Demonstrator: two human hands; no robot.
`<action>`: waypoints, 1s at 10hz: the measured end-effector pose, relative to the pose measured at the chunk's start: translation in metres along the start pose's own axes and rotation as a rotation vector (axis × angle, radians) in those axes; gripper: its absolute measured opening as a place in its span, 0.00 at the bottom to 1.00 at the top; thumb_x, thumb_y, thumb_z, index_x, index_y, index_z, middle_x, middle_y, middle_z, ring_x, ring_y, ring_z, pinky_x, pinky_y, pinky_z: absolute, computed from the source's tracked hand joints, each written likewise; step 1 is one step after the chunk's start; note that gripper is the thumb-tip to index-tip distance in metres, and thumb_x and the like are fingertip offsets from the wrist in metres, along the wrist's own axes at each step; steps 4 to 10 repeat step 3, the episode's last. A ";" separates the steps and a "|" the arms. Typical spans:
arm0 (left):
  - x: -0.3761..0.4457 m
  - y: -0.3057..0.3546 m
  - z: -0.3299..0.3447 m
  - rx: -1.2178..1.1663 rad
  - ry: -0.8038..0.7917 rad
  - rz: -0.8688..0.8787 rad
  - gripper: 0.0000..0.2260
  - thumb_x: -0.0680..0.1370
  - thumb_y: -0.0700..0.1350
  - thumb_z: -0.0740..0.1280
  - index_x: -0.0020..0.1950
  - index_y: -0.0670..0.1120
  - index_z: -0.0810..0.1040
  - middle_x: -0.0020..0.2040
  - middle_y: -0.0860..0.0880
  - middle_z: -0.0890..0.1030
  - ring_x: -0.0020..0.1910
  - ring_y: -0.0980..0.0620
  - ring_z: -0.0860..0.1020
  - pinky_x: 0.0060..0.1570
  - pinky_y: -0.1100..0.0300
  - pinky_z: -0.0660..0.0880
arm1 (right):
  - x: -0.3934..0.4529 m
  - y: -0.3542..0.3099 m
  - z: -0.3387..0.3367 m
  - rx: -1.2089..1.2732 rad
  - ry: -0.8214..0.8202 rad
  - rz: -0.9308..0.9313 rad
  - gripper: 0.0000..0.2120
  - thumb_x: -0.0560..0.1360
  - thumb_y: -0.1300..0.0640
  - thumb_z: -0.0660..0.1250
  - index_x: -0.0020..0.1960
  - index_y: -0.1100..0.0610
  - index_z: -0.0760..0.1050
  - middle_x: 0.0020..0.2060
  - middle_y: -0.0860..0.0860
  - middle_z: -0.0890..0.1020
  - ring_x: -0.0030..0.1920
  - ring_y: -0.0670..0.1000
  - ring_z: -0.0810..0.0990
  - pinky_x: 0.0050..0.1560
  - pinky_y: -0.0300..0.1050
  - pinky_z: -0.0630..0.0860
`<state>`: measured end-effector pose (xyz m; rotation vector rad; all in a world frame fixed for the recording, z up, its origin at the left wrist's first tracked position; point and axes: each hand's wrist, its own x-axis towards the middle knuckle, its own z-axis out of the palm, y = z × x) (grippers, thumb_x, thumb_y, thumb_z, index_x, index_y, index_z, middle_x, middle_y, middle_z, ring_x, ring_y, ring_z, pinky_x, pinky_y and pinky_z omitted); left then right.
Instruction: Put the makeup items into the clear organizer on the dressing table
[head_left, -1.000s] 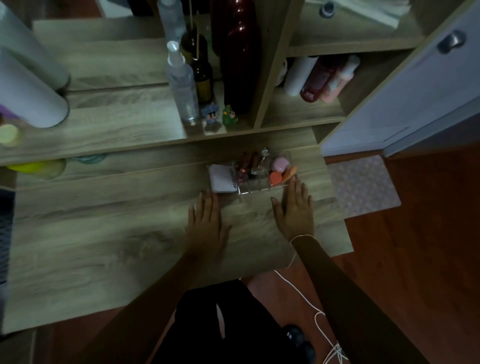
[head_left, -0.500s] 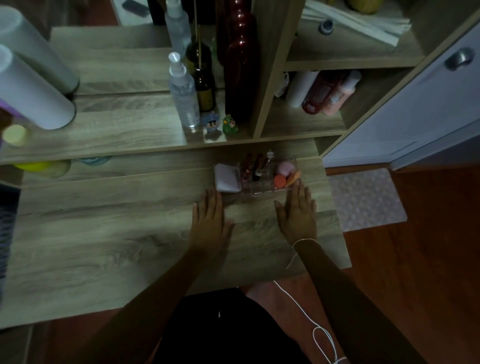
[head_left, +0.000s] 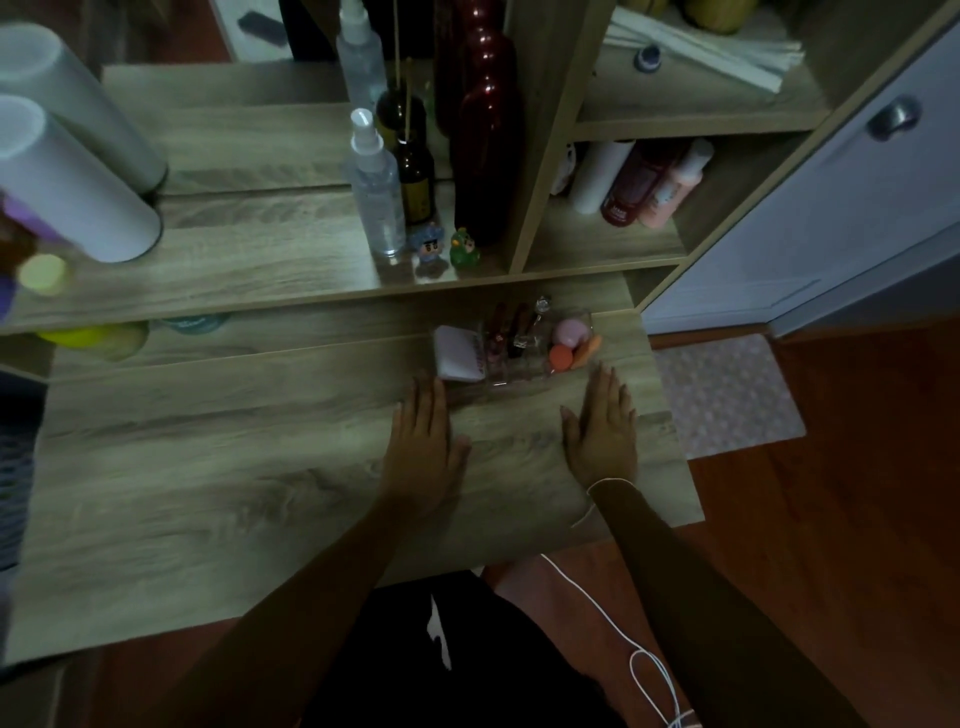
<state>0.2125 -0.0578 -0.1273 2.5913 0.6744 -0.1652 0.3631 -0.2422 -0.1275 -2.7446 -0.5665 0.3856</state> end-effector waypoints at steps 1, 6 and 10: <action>-0.010 0.002 -0.002 0.014 -0.006 0.023 0.35 0.79 0.56 0.56 0.75 0.40 0.40 0.77 0.41 0.42 0.76 0.45 0.42 0.72 0.51 0.41 | -0.019 -0.001 0.004 -0.009 0.004 0.056 0.33 0.80 0.45 0.53 0.77 0.56 0.43 0.78 0.57 0.51 0.77 0.60 0.49 0.76 0.61 0.51; -0.024 -0.002 -0.008 0.038 -0.030 0.177 0.32 0.79 0.52 0.59 0.75 0.37 0.48 0.77 0.37 0.49 0.76 0.41 0.48 0.74 0.49 0.46 | -0.060 -0.018 0.017 -0.044 0.027 0.151 0.31 0.81 0.48 0.52 0.77 0.61 0.46 0.78 0.58 0.53 0.77 0.58 0.50 0.76 0.57 0.50; -0.024 -0.002 -0.008 0.038 -0.030 0.177 0.32 0.79 0.52 0.59 0.75 0.37 0.48 0.77 0.37 0.49 0.76 0.41 0.48 0.74 0.49 0.46 | -0.060 -0.018 0.017 -0.044 0.027 0.151 0.31 0.81 0.48 0.52 0.77 0.61 0.46 0.78 0.58 0.53 0.77 0.58 0.50 0.76 0.57 0.50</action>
